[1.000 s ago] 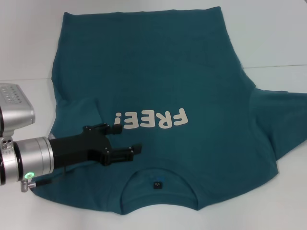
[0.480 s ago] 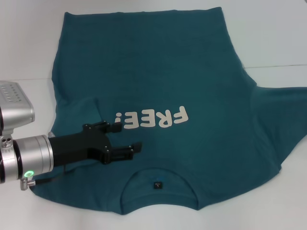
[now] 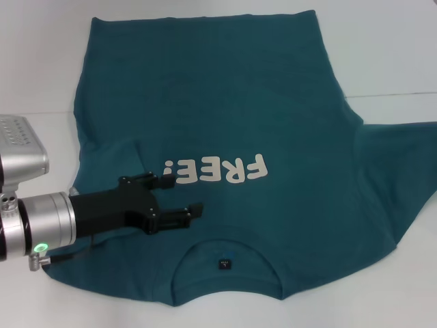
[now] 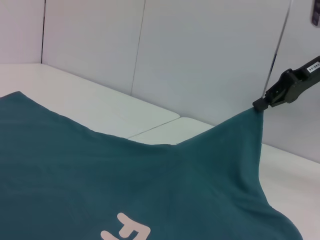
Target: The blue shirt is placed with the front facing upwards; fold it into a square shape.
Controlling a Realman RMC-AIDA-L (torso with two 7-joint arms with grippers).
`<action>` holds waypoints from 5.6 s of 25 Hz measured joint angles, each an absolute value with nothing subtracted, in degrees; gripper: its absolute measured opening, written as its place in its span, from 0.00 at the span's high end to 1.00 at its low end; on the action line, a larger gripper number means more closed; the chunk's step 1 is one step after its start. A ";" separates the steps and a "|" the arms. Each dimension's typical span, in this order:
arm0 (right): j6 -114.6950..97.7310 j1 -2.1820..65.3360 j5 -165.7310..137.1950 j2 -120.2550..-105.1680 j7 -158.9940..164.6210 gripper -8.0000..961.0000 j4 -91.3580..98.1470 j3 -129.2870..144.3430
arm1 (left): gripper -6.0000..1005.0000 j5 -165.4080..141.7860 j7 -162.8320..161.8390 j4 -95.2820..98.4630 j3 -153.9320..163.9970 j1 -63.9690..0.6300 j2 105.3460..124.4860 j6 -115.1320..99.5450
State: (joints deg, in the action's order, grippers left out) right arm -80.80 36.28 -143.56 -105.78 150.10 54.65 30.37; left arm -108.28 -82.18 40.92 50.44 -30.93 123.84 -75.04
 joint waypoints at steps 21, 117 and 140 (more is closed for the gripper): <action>-85.04 51.62 -154.69 -110.66 152.99 0.99 54.87 41.00 | 0.13 -108.28 -82.01 41.09 50.36 -30.93 123.76 -75.25; -54.42 53.29 -167.95 -114.93 164.40 0.91 36.77 62.99 | 0.13 -108.28 -81.69 41.13 50.36 -31.02 123.93 -75.40; -50.54 54.69 -164.28 -115.21 165.08 0.95 36.92 57.73 | 0.13 -107.48 -80.86 41.13 50.27 -30.76 123.93 -75.68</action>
State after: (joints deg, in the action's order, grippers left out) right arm -50.54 54.69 -164.28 -115.21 165.08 36.92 57.73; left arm -107.48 -80.86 41.13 50.27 -30.76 123.93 -75.68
